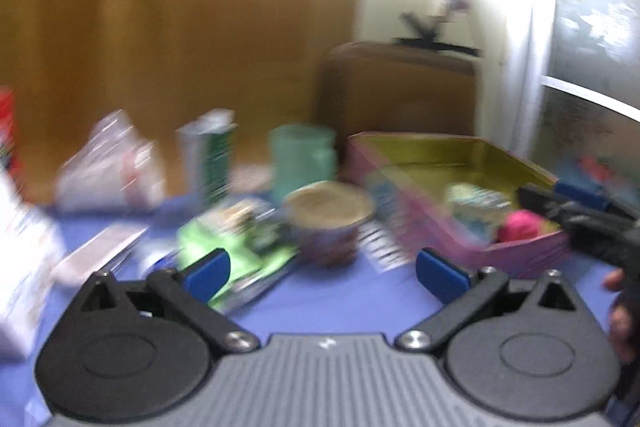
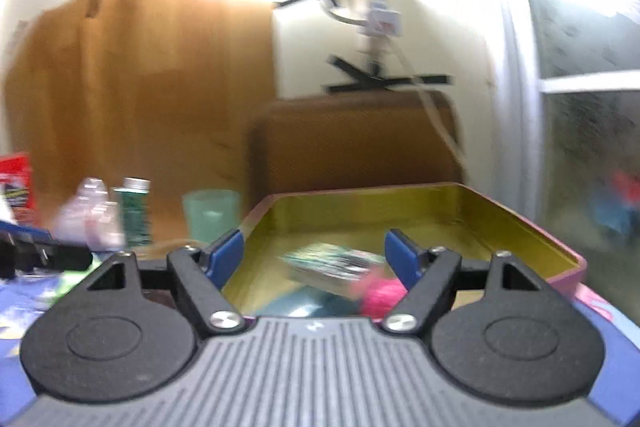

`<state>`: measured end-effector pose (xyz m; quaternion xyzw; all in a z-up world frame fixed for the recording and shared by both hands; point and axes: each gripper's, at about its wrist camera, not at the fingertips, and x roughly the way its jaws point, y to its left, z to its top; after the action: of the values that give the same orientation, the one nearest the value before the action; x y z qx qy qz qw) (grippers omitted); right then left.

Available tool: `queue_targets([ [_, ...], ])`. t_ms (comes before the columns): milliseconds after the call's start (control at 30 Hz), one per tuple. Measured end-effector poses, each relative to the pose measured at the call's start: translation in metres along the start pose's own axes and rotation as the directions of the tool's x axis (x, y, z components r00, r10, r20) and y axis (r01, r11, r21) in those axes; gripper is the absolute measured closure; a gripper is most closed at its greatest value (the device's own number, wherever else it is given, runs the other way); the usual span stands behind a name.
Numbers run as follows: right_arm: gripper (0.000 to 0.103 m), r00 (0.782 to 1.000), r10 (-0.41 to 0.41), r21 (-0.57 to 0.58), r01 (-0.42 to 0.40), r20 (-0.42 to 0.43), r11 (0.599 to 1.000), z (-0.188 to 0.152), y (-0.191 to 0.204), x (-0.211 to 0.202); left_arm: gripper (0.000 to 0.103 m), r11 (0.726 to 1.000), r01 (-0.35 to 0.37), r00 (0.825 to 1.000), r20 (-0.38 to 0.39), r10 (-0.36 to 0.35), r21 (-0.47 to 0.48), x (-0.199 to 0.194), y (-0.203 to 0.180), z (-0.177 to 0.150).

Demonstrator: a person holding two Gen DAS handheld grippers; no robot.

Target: Organize soft objects

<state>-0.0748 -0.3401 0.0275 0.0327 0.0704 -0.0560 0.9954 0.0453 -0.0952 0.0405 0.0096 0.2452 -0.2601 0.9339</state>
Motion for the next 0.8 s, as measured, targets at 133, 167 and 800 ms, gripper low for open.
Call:
queue_targets([
  [133,0.024,0.984,0.158,-0.066,-0.164,-0.082,0.984,-0.002,0.042,0.012,0.001,0.987,-0.105,0.993,-0.058,0.099,-0.117,-0.006,0.062,-0.023],
  [167,0.025,0.975,0.191,-0.074,-0.2,-0.11,0.977,-0.004,0.052,0.017,0.001,0.982,-0.136,0.989,-0.069,0.128,-0.134,-0.007,0.075,-0.028],
  [800,0.038,0.866,0.236,0.114,-0.207,-0.441,0.972,-0.021,0.154,0.161,0.001,0.911,-0.124,0.992,-0.08,0.101,-0.394,-0.014,0.157,-0.053],
])
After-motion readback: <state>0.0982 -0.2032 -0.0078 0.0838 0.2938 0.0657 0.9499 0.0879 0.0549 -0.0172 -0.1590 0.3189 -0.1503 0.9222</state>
